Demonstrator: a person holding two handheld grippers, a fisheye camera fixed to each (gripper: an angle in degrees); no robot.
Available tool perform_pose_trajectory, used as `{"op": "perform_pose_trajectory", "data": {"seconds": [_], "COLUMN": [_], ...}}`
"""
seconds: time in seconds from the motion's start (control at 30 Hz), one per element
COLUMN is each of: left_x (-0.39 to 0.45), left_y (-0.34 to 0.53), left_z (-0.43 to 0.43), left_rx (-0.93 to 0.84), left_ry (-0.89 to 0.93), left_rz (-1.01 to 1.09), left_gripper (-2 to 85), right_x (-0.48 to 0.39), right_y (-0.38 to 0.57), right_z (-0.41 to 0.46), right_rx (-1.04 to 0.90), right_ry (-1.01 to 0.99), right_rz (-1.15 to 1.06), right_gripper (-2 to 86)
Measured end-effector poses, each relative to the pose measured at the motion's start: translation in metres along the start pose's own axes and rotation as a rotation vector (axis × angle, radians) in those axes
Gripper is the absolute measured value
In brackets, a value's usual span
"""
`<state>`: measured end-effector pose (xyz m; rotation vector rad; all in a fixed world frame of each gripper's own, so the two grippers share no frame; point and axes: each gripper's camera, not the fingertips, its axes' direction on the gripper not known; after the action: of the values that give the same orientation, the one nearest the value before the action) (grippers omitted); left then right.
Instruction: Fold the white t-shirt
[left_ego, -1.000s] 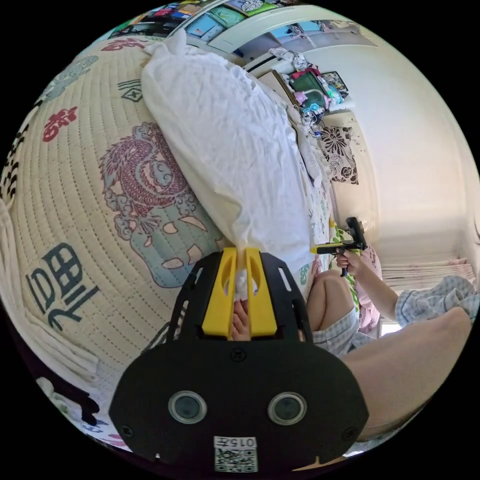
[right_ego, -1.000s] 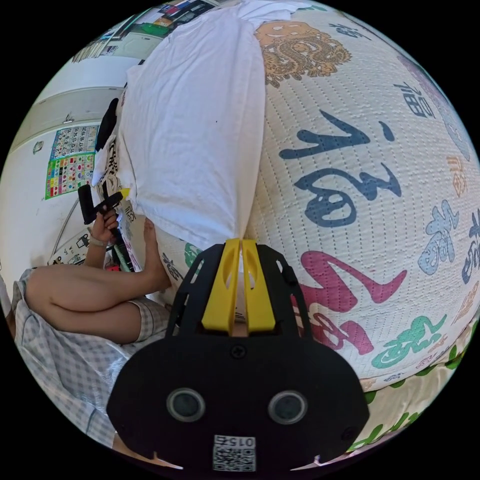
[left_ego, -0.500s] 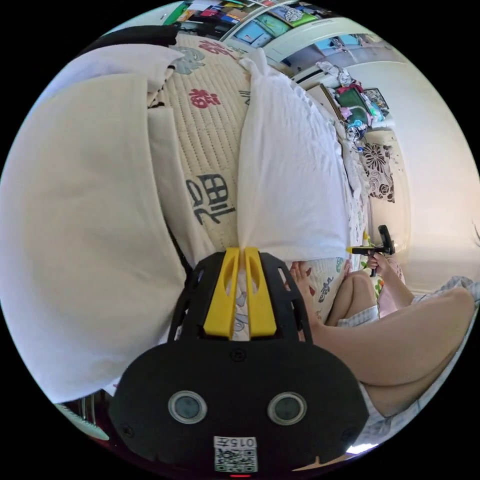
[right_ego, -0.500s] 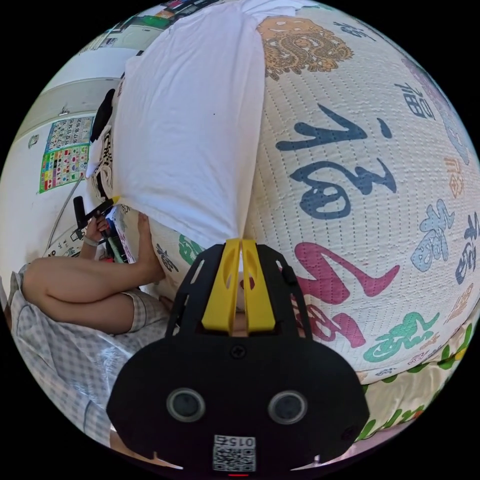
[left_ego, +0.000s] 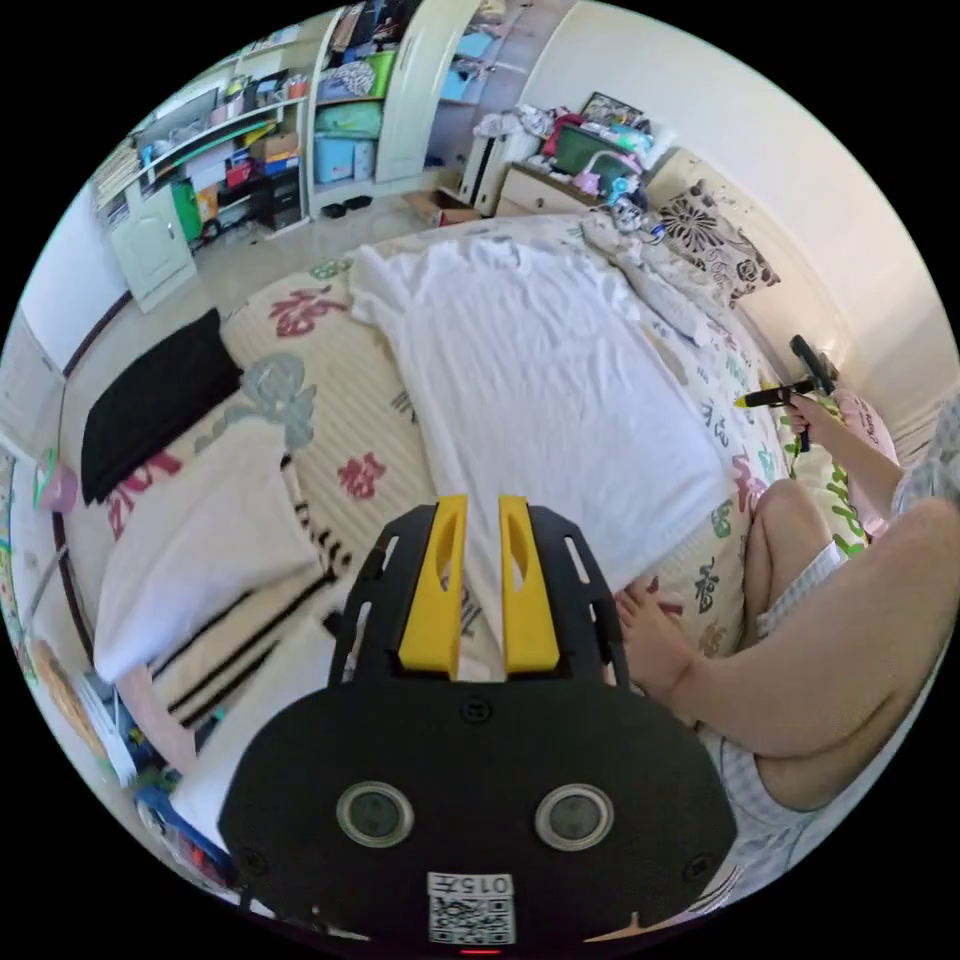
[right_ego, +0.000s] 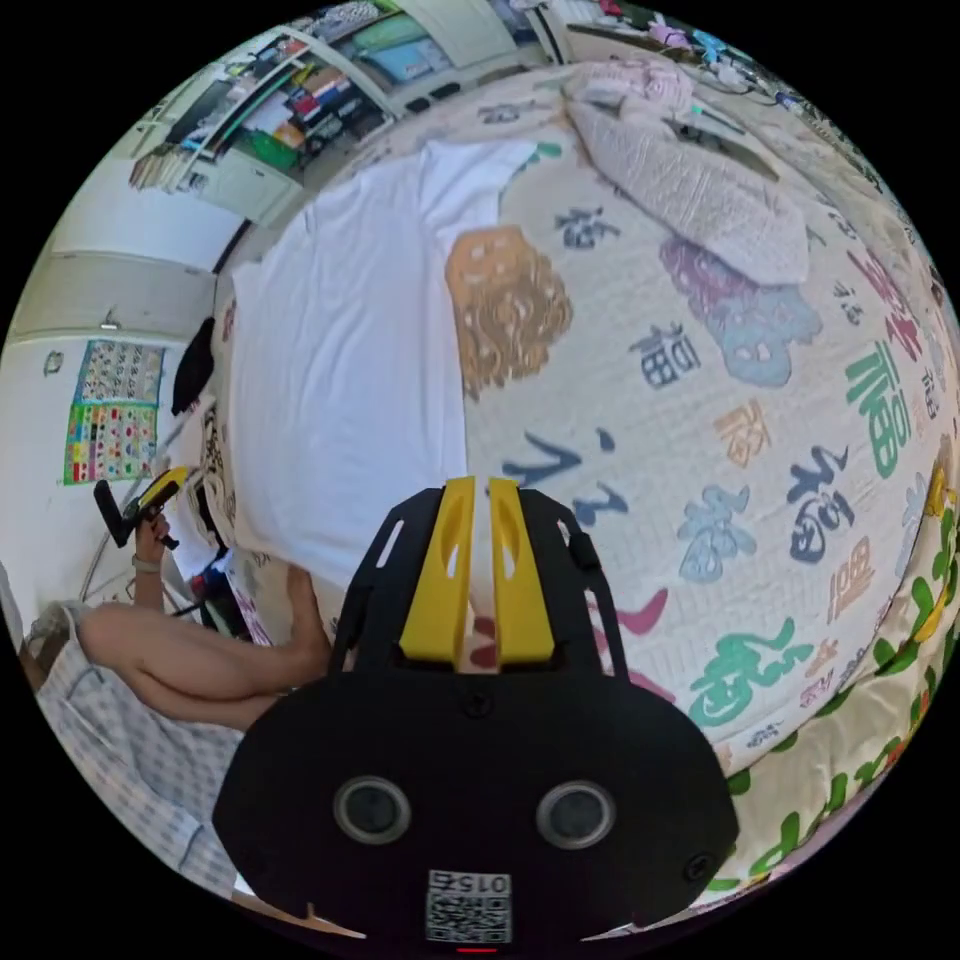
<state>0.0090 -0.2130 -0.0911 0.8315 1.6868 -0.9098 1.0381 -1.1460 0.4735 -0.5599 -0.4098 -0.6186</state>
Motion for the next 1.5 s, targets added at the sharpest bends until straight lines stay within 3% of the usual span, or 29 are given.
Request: {"op": "perform_pose_trajectory", "data": {"seconds": [0.13, 0.27, 0.5, 0.87, 1.1, 1.2, 1.33, 1.5], "left_x": [0.013, 0.081, 0.192, 0.248, 0.201, 0.176, 0.179, 0.194], "left_y": [-0.127, -0.282, -0.460, -0.509, -0.522, -0.523, -0.530, -0.527], "left_z": [0.061, 0.153, 0.337, 0.519, 0.496, 0.476, 0.511, 0.564], "left_rx": [0.095, 0.112, -0.057, -0.260, -0.032, 0.053, -0.144, -0.201], "left_ry": [0.125, 0.153, 0.225, 0.072, 0.225, 0.194, 0.115, -0.076], "left_rz": [0.181, 0.362, 0.354, 0.333, 0.319, 0.338, 0.402, 0.439], "left_gripper": [7.5, 7.9, 8.3, 0.3, 0.0, 1.3, 8.9, 6.0], "right_x": [0.001, 0.009, 0.032, 0.061, 0.047, 0.032, 0.029, 0.023], "right_y": [-0.049, -0.102, -0.157, -0.155, -0.148, -0.145, -0.147, -0.144], "right_z": [-0.014, -0.011, 0.014, 0.003, -0.025, -0.035, -0.028, -0.023], "right_rx": [0.172, 0.265, 0.235, 0.288, 0.375, 0.392, 0.370, 0.356], "right_ry": [-0.044, -0.069, -0.167, -0.333, -0.233, -0.189, -0.209, -0.220], "right_rz": [-0.008, -0.013, 0.074, 0.092, 0.052, 0.006, 0.057, 0.090], "right_gripper": [5.4, 6.3, 8.3, 0.2, -0.3, -0.3, -0.3, -0.3]}}
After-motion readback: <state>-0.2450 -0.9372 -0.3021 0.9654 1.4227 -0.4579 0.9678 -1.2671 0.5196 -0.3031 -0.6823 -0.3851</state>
